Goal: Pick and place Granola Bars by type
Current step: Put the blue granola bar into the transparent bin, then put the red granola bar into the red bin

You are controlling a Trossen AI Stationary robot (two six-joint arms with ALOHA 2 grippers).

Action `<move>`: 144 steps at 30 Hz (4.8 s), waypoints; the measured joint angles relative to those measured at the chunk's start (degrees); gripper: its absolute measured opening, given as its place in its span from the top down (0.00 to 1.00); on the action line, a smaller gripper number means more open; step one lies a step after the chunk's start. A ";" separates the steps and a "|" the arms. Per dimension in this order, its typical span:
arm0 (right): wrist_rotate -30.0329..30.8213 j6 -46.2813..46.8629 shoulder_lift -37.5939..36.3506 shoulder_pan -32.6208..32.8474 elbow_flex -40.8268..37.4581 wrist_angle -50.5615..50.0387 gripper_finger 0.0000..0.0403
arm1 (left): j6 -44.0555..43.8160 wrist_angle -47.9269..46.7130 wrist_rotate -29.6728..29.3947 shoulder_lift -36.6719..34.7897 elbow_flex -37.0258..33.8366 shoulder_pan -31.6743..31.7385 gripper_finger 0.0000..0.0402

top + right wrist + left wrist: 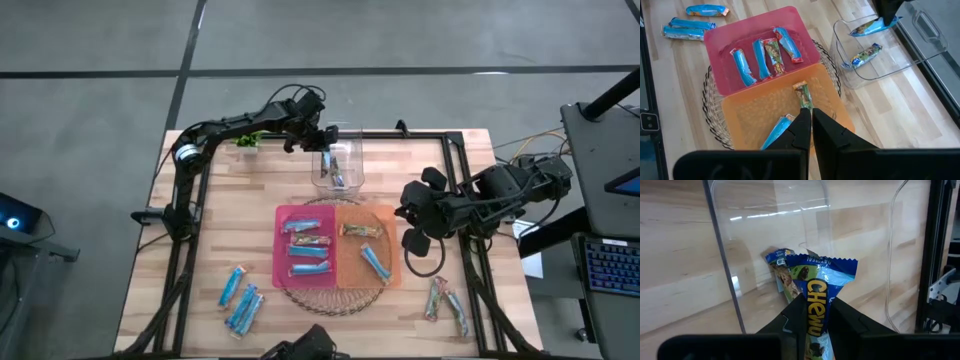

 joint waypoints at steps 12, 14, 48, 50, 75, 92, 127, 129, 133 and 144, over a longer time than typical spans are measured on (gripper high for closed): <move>0.00 0.09 0.00 0.01 0.00 0.00 0.98 | 1.43 0.04 0.00 -0.02 -0.02 0.00 0.88; 0.00 0.08 0.00 0.01 0.00 0.01 0.98 | 2.22 0.10 0.00 -0.05 -0.06 0.00 0.87; -0.04 -0.07 0.00 0.00 0.00 0.27 0.98 | 3.74 -1.28 2.13 -0.85 0.22 -0.54 0.93; -0.04 -0.05 0.00 0.00 0.00 0.28 0.98 | 3.91 -1.25 1.51 -1.60 0.24 -0.77 0.98; -1.44 -1.14 0.02 0.01 0.00 0.33 0.98 | 24.82 -3.29 0.75 -30.19 0.27 -18.95 1.00; -10.69 -7.42 -0.17 19.20 -1.21 -1.38 0.98 | 37.49 -3.51 -9.05 -41.78 -5.11 -36.26 1.00; -24.11 -11.87 6.11 32.23 -8.44 -5.89 0.39 | 38.01 -3.67 -13.30 -41.68 -5.09 -36.24 1.00; -24.10 -13.85 6.84 32.23 -10.44 -4.93 0.35 | 37.99 -3.69 -13.68 -41.68 -5.09 -36.24 1.00; -23.98 -15.47 6.77 32.25 -15.57 0.29 0.32 | 37.91 -3.69 -13.73 -41.68 -5.09 -36.24 1.00; -23.99 -15.29 1.07 34.44 -31.50 13.09 0.37 | 36.44 -3.75 -13.99 -41.68 -5.07 -36.24 1.00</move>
